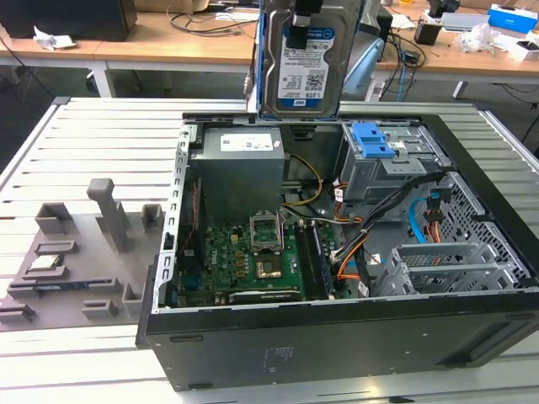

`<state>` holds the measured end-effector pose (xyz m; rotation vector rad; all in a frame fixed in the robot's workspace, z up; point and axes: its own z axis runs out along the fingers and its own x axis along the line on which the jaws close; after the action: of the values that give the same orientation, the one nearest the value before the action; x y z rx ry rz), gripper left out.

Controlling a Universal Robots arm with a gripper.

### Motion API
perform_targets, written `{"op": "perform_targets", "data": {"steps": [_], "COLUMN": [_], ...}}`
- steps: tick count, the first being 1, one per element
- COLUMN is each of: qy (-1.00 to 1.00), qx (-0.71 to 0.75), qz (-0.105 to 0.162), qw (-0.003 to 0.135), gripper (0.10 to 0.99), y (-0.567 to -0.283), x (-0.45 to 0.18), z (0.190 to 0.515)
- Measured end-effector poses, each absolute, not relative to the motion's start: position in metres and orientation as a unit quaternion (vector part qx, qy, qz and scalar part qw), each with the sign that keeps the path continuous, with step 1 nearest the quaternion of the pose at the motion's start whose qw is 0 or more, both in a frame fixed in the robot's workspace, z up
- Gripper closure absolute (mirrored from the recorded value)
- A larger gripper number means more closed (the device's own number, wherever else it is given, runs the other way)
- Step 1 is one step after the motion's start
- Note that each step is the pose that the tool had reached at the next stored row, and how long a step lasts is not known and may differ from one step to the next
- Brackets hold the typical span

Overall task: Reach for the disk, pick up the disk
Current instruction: 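Pick up the disk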

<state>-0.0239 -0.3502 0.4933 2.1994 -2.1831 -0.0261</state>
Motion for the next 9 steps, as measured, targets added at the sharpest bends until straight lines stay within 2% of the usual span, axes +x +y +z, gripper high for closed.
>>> {"op": "perform_targets", "data": {"steps": [9], "qy": [-0.704], "qx": [0.710], "qz": [-0.008], "qw": [0.021], "gripper": [0.725], "y": [-0.3501], "x": [-0.0135], "z": [0.4933]}}
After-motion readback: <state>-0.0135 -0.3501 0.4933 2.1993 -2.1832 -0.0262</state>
